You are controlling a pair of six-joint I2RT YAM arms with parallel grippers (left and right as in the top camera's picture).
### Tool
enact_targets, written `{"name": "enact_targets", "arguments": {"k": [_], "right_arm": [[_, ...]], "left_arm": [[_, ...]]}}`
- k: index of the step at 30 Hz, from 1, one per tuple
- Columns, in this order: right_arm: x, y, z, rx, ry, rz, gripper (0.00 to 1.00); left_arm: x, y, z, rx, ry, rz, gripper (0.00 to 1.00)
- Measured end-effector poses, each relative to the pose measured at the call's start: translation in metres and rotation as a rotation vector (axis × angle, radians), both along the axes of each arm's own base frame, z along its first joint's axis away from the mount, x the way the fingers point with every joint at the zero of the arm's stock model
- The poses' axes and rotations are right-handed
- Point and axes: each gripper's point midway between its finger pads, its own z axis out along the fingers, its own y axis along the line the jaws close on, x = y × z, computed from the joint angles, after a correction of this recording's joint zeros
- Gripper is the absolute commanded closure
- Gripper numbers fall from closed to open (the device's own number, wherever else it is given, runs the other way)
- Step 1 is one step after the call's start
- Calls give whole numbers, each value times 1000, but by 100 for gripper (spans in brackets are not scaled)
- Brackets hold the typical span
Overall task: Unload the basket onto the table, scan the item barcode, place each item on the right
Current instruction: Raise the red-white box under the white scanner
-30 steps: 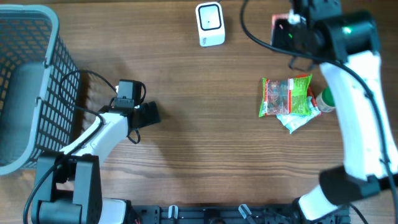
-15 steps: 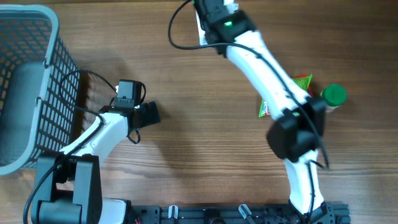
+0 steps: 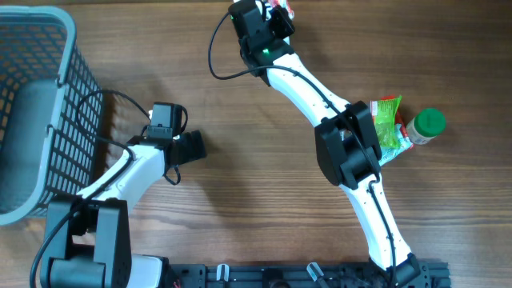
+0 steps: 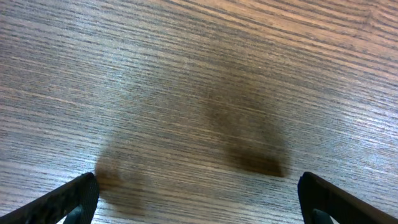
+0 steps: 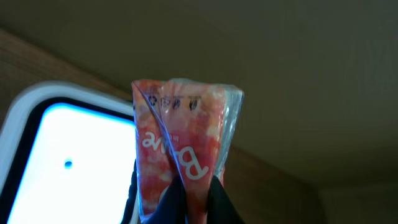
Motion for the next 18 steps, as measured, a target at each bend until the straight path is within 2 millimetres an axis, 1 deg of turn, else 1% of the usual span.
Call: {"name": "enact_targets", "arguments": {"k": [4,8,10,12,13,15,18], "right_arm": [[3,6,1,-18,8,41,96],[3,8,-10,-38,35,62,96],[1,7,-22,-58,73,68,96],[-2,6,-39,-87,116,71,96],[-2,5,-43,-94,119,65,96],[-1,5,-42,-94,110,61,96],[3,6,-34,-92,70,55,96]], "left_arm": [[0,0,0,0,0,0,0],[0,0,0,0,0,0,0],[0,0,0,0,0,0,0],[0,0,0,0,0,0,0],[0,0,0,0,0,0,0],[0,0,0,0,0,0,0],[0,0,0,0,0,0,0]]}}
